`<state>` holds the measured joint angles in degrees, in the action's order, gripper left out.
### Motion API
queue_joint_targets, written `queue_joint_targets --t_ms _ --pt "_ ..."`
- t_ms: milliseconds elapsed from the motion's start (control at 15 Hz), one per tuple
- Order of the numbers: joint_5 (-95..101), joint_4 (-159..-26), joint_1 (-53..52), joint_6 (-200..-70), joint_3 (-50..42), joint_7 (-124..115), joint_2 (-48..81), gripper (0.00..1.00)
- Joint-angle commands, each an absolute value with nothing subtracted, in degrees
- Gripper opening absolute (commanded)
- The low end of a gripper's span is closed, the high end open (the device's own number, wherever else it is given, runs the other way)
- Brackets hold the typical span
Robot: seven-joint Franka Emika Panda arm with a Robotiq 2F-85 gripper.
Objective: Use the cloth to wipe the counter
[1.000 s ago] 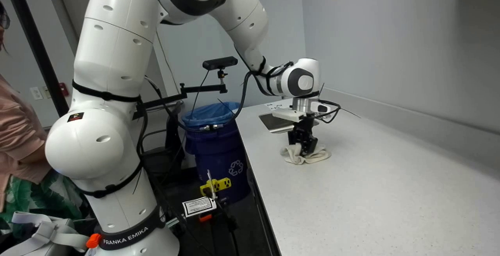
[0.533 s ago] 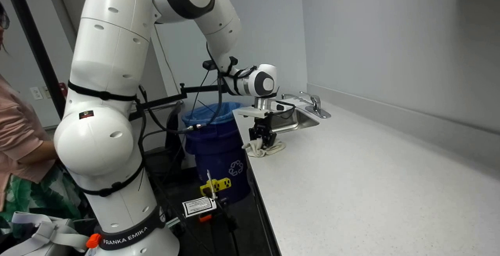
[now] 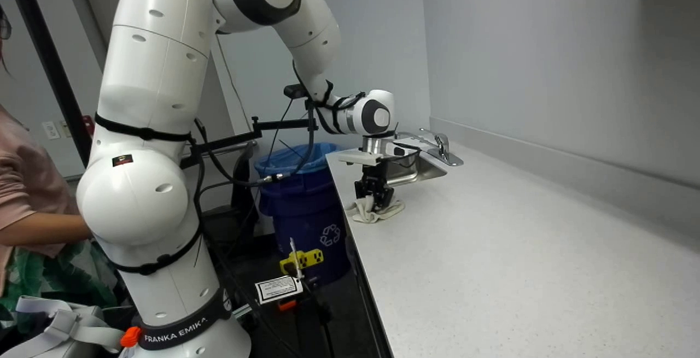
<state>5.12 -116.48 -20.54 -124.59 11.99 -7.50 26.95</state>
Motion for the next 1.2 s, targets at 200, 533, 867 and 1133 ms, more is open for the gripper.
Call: queue_joint_targets --t_ms 200,533,867,1133 --pt "8.5 -117.5 -14.2 -126.9 3.0 -9.9 26.0 0.04" --pt "8.0 -116.1 -10.9 -128.7 -0.4 -12.5 26.2 0.04" --pt "5.4 -112.7 -11.6 -130.4 1.9 -15.0 28.6 0.04" --pt "3.2 -107.5 -13.7 -131.0 5.6 -16.0 32.0 0.04"
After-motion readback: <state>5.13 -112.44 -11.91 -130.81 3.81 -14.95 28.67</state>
